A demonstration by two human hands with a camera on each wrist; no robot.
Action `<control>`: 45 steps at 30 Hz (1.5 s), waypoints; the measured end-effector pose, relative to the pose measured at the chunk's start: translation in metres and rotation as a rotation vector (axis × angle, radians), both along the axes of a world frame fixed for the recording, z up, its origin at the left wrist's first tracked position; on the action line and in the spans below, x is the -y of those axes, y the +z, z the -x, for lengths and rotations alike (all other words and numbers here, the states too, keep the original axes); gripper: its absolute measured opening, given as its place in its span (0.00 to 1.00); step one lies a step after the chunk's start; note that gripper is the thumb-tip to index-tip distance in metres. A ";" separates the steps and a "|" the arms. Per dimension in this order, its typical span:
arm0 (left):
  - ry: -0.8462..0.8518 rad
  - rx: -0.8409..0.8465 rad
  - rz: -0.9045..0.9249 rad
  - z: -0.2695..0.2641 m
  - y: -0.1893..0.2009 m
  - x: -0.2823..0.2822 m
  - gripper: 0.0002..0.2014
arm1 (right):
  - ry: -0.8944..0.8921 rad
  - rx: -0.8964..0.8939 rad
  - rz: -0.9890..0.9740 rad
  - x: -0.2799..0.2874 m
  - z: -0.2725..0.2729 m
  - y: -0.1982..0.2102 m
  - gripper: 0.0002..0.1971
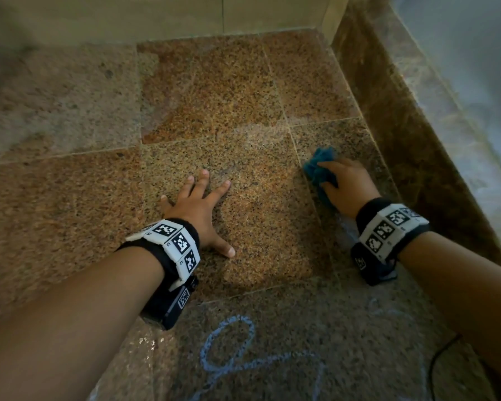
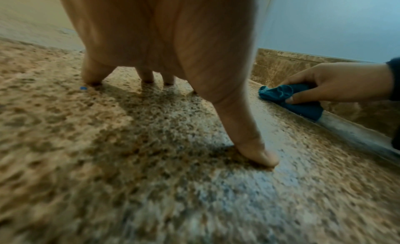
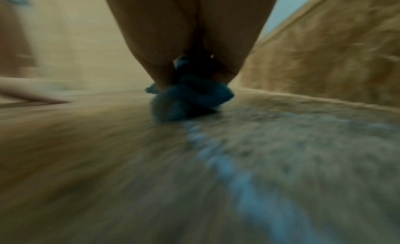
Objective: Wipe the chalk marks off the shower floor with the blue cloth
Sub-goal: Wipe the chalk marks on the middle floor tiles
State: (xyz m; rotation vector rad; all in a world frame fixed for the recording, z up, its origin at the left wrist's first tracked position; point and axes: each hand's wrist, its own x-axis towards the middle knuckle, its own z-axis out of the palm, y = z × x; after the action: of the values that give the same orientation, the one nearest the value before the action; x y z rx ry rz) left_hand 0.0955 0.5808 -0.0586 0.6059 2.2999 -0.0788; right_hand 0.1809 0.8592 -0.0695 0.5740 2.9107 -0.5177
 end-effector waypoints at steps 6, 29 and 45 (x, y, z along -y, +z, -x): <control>-0.004 0.009 -0.002 -0.001 0.001 0.001 0.68 | 0.442 -0.007 0.118 0.031 -0.028 -0.003 0.22; -0.014 0.005 0.016 0.000 0.003 -0.001 0.68 | 0.067 -0.148 0.146 0.021 -0.027 -0.005 0.20; -0.008 0.008 0.012 -0.001 0.002 0.000 0.68 | 0.032 -0.171 0.108 0.029 -0.034 -0.016 0.20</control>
State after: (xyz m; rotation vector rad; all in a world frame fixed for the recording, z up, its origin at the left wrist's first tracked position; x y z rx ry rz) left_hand 0.0964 0.5806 -0.0561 0.6080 2.2882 -0.0931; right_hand 0.2150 0.8304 -0.0858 0.4898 3.0207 -0.7496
